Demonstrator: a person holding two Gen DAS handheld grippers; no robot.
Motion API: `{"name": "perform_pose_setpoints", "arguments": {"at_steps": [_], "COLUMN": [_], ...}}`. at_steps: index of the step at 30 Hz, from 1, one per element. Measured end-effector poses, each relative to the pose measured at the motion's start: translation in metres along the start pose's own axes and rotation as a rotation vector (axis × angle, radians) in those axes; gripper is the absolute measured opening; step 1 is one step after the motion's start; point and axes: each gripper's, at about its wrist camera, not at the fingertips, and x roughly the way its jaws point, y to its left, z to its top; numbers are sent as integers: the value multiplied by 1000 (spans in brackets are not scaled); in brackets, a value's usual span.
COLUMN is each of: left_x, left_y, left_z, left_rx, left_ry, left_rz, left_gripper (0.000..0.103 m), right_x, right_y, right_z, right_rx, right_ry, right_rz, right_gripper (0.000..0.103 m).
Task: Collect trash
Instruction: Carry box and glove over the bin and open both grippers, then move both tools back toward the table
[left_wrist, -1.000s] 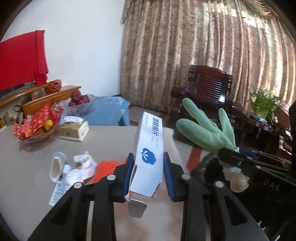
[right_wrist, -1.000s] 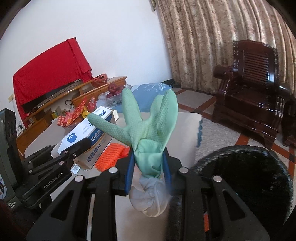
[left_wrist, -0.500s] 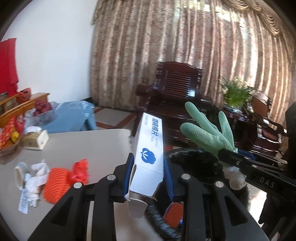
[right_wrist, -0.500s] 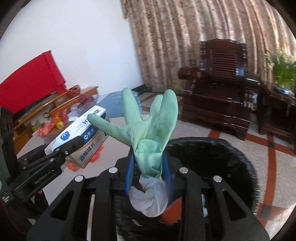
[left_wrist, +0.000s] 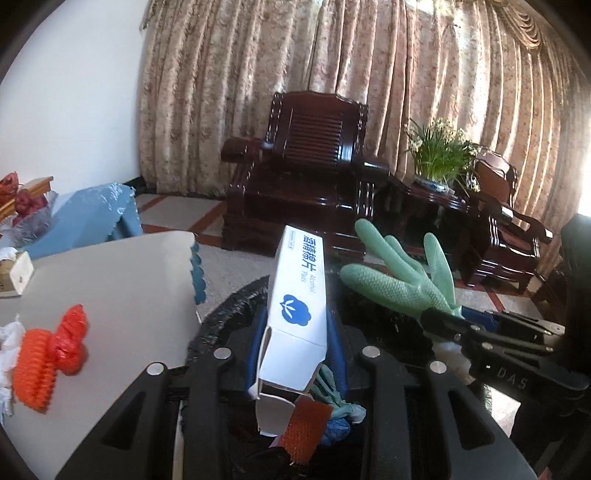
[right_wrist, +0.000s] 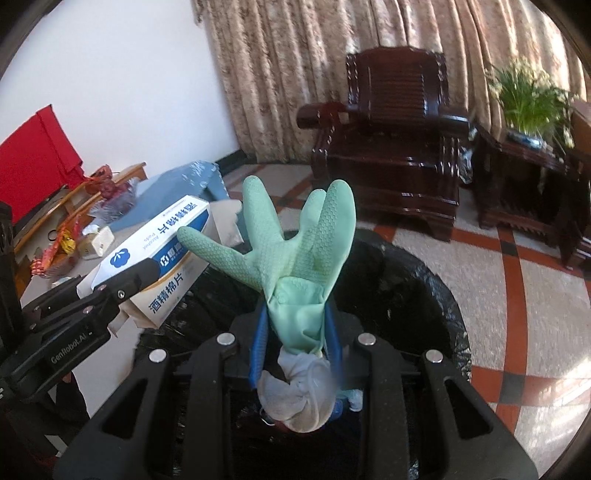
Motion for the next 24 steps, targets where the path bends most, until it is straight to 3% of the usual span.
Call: {"name": "perform_pose_setpoints", "arguments": {"at_steps": [7,9,11,12,14,15,18,24], "left_x": [19,20,17,15,12,9,0,-29], "left_y": [-1,1,3,6,9,11,19,46], "left_z": [-2,-1,-1,-1,1,2,8,13], "left_rx": [-3,-11,-18,-21,-28,-33,-50,-71], "left_ry": [32,41,35,33,22,16,-4,-44], "left_rz": [-22,-36,-42,-45,-39,-34,-8,51], "left_gripper": [35,49,54,59,65,67,77,84], "right_x": [21,24,22,21,16,13,7,-6], "right_y": [-4,-5,-7,-9,-8,-8,-5,17], "right_z": [-3,-4,-3,-2,-1,-1,4,12], "right_rx": [6,6,12,16,21,23,41,37], "right_ry": [42,41,35,26,1,-7,-16,-42], "right_rz": [-27,-43,-60,-67,-93,-103,-95,-52], "right_gripper": [33,38,58,62,84,89,94,96]}}
